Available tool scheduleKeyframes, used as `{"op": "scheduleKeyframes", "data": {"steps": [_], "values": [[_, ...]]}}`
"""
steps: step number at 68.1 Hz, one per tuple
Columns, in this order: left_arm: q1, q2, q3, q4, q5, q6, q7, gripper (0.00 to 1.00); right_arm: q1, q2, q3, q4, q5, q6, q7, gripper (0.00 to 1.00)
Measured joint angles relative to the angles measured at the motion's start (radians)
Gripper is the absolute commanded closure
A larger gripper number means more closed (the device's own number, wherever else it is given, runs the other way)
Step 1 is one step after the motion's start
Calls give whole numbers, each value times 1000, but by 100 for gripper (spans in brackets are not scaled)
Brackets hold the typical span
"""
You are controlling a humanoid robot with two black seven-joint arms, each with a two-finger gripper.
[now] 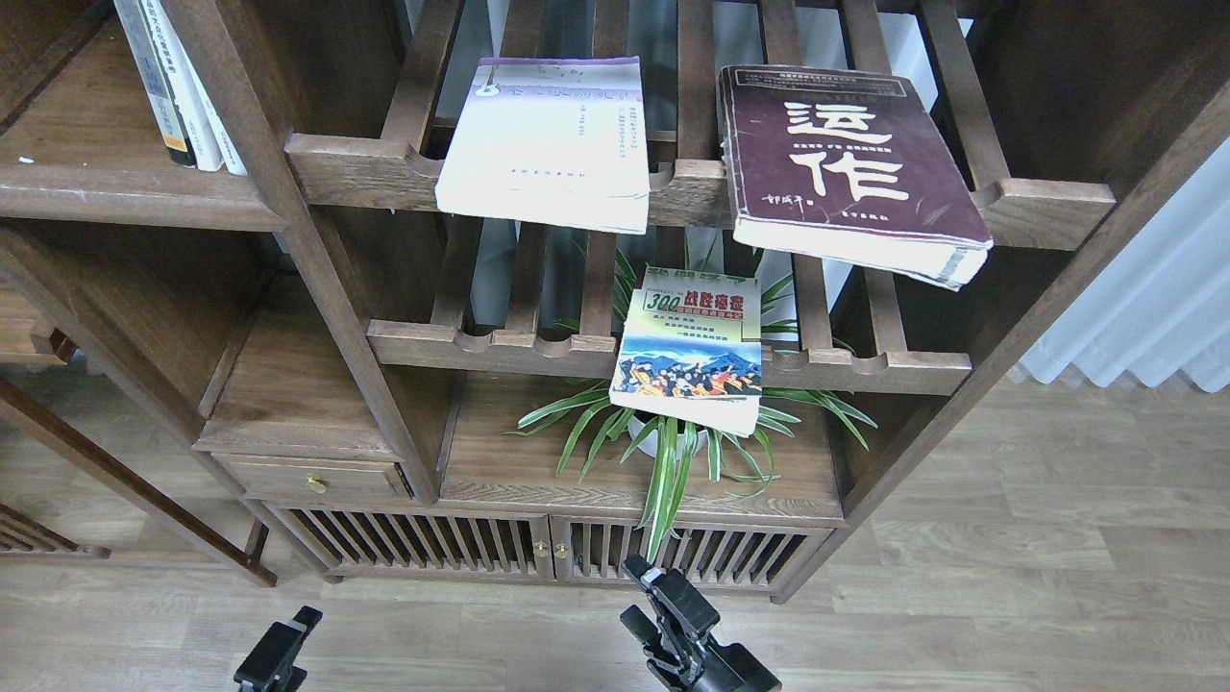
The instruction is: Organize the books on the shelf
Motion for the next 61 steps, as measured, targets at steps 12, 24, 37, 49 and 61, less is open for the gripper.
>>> {"op": "scheduleKeyframes", "data": {"steps": [12, 24, 37, 49, 61], "values": [[8, 3, -3, -34, 1, 0, 2, 0, 1, 0, 1, 0, -1, 0, 0, 0], [4, -1, -5, -37, 2, 0, 1, 0, 1, 0, 2, -1, -1, 0, 0, 0], [8, 2, -6, -37, 2, 0, 1, 0, 17, 0, -12, -1, -1, 0, -5, 0], [10, 0, -1, -37, 2, 0, 1, 0, 31, 0, -22, -12, -8, 0, -7, 0], [11, -2, -2, -30, 2, 0, 1, 0, 45, 0, -54, -24, -15, 0, -8, 0]]}}
